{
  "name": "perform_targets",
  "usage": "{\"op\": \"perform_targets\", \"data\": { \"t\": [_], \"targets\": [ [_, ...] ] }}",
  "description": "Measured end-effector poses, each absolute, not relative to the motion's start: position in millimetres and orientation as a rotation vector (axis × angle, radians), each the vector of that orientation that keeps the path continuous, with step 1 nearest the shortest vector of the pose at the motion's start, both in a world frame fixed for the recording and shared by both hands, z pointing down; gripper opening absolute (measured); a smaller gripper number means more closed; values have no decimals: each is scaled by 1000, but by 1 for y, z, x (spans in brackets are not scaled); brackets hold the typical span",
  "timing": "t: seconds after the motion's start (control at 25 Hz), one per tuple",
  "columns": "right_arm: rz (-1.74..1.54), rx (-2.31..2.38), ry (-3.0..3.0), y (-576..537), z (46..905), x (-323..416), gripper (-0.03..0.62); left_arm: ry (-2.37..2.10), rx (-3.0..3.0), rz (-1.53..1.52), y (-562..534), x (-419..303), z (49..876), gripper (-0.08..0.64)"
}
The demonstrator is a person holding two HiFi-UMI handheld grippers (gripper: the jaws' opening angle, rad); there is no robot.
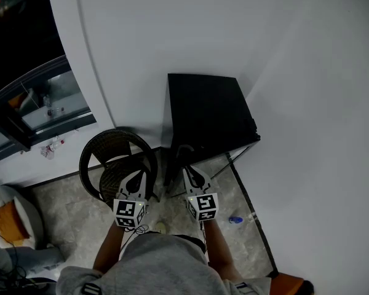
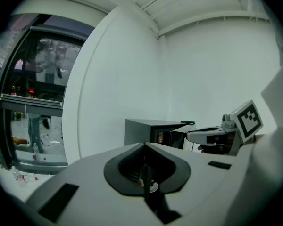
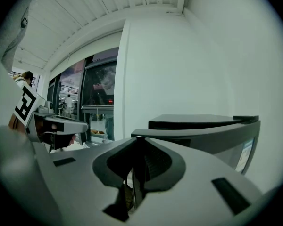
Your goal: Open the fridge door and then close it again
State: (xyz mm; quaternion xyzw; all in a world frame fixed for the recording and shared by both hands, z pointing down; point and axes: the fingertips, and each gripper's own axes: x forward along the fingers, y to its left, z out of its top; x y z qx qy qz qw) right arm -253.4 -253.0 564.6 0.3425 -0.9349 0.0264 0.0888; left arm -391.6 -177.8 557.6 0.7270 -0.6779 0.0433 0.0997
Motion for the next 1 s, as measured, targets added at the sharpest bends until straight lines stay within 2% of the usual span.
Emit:
{"op": "perform_targets", "data": {
  "t": [1.0],
  "targets": [
    [86,1062,-2773,-292,568,-283,55,-2017,2135,129,-192,-415,562,5]
  ]
}}
